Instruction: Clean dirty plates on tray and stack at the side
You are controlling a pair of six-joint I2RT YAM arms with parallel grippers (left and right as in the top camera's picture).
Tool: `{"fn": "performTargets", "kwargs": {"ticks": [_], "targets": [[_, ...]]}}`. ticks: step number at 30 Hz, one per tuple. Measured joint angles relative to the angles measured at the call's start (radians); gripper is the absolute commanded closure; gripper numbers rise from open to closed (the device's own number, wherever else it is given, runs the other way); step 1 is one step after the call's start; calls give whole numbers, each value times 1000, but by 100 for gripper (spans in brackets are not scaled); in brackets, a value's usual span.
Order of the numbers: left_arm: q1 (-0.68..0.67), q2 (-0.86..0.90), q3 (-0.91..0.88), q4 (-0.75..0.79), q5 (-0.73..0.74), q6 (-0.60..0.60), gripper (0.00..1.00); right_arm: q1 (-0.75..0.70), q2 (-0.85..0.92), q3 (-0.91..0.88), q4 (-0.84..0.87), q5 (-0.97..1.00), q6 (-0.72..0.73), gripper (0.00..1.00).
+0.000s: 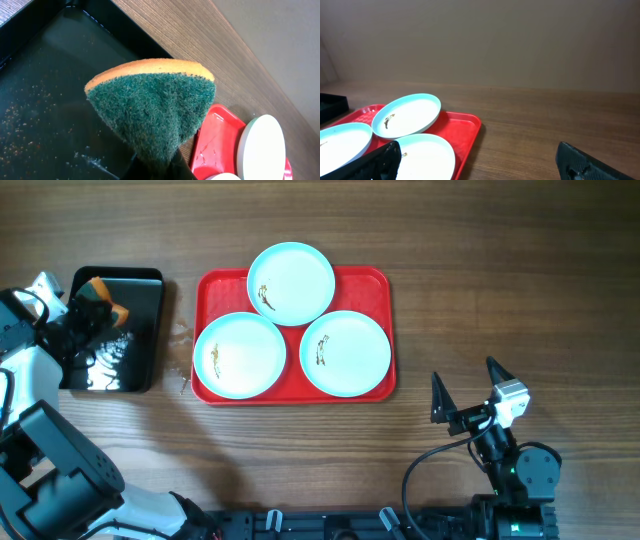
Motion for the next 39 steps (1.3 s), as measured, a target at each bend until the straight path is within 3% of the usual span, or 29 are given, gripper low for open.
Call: {"fn": "performTargets", "kwargs": {"ticks": [23,25,30,33,34,36,39], "targets": [[0,0,0,3,-31,0,96,0,0,0,6,-1,6,0],[0,0,0,3,-34,0,96,0,0,0,26,-36,99,0],[0,0,0,1,-34,0,96,2,0,0,23,-188,668,0],[0,0,0,0,-34,0,96,2,4,0,282,-250,847,1],[0,0,0,-2,-34,0,96,2,3,10,385,-278,874,0],[0,0,0,-4,-34,0,96,3,23,84,329,-301,864,1],[0,0,0,-6,-36,0,96,3,198,422,-38,-338,678,0]]}}
